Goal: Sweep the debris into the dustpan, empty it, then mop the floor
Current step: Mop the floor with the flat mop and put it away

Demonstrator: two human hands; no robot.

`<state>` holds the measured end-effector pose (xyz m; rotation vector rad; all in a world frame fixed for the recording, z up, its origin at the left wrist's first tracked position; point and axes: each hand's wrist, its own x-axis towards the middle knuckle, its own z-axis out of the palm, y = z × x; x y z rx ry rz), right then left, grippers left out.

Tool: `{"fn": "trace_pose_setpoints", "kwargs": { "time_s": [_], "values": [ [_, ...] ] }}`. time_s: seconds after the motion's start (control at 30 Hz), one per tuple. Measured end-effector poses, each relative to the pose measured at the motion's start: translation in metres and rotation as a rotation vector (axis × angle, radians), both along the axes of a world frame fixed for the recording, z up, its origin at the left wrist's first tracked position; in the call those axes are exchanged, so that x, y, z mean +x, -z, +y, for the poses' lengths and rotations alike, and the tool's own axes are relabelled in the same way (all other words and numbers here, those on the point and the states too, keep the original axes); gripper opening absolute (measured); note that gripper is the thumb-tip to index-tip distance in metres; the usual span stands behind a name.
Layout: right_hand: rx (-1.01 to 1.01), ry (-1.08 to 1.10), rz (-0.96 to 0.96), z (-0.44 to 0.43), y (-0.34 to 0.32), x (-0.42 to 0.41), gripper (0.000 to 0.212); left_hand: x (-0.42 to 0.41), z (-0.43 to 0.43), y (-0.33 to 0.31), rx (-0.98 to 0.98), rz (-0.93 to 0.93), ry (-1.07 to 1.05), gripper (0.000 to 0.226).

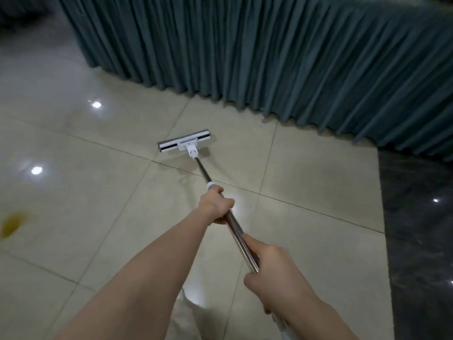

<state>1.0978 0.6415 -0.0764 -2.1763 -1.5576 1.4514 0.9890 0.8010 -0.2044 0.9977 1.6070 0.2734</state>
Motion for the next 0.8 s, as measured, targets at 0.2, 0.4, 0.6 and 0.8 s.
{"fn": "trace_pose_setpoints", "kwargs": {
  "time_s": [0.2,0.4,0.6,0.8],
  "values": [
    [-0.04,-0.189,-0.041,0.074,0.019,-0.106,0.066,-0.132,0.047,0.022,-0.038,0.055,-0.164,0.054],
    [-0.075,-0.345,-0.053,0.142,0.042,-0.205,0.049,-0.249,0.086,0.046,-0.095,0.072,-0.3,0.05],
    [-0.074,-0.474,-0.075,0.196,0.054,-0.279,0.082,-0.329,0.124,0.059,-0.137,0.026,-0.396,0.047],
    [-0.123,-0.465,-0.093,0.243,0.048,-0.293,0.083,-0.341,0.166,0.062,-0.15,-0.062,-0.443,0.045]
  ]
}}
